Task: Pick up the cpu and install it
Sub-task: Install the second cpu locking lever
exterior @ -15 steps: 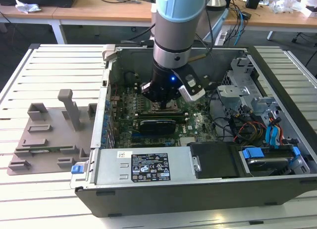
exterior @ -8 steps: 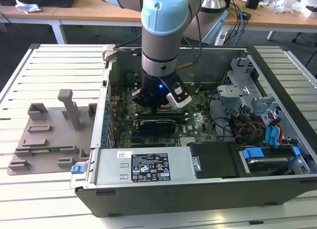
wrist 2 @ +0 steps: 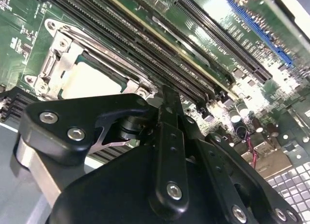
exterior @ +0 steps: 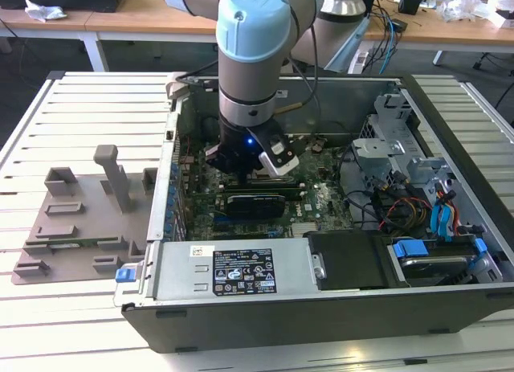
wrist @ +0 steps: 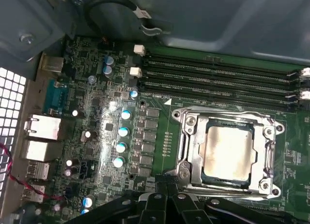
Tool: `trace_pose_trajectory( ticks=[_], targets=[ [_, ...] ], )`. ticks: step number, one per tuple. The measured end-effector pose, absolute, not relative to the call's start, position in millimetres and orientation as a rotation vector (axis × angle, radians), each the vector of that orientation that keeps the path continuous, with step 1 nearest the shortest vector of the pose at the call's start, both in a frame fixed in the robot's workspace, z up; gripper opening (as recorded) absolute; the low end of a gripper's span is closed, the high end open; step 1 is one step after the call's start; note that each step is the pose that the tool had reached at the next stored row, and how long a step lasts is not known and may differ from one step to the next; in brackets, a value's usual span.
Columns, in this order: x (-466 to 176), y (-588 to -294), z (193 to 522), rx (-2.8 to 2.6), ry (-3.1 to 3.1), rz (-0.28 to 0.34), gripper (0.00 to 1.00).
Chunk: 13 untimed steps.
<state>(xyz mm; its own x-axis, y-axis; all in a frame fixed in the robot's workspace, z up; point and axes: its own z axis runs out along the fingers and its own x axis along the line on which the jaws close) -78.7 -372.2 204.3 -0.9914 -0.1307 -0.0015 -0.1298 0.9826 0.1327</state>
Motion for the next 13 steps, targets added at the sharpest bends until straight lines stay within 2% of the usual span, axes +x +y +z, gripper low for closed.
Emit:
trace_pose_trajectory(
  ticks=[7, 13],
  targets=[
    [-79, -369, 202, 0.216, -3.121, -0.222, 0.11],
    [-79, -364, 232, 0.215, -3.122, -0.169, 0.11]
  ],
)
